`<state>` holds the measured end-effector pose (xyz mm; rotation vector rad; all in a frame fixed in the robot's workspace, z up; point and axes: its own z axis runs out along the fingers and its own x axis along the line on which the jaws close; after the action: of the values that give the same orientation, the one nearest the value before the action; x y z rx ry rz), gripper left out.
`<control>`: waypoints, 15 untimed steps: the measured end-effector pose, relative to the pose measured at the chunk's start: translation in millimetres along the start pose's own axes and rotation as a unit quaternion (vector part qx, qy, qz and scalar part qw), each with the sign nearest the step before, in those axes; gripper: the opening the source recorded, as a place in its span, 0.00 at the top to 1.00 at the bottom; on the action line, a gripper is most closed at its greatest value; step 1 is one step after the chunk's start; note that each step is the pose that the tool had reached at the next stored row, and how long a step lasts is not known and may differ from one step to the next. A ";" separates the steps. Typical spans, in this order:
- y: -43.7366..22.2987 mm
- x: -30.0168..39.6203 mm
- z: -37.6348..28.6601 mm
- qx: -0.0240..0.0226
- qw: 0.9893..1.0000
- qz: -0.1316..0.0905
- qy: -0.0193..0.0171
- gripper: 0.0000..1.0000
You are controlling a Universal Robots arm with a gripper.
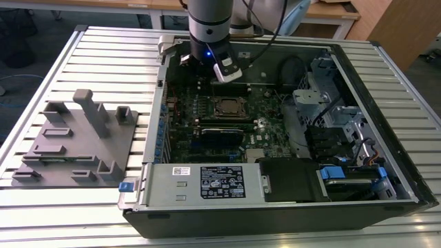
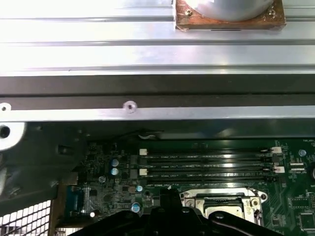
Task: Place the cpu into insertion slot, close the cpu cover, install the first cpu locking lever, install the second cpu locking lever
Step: 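Install the first cpu locking lever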
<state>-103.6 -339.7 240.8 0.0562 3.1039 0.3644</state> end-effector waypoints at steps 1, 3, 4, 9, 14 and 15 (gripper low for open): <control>0.1 -2.3 0.1 0.000 1.000 0.000 0.000 0.89; 0.2 -7.1 0.4 0.000 1.000 0.000 0.000 0.89; 0.3 -9.3 0.5 0.000 1.000 0.000 0.000 0.89; 0.6 -20.3 1.0 0.000 1.000 0.002 0.000 0.89; 0.7 -26.2 1.3 0.000 1.000 0.003 -0.001 0.89; 0.7 -26.2 1.3 0.000 1.000 0.003 -0.001 0.89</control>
<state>-77.4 -339.7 240.0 0.0644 3.1031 0.3644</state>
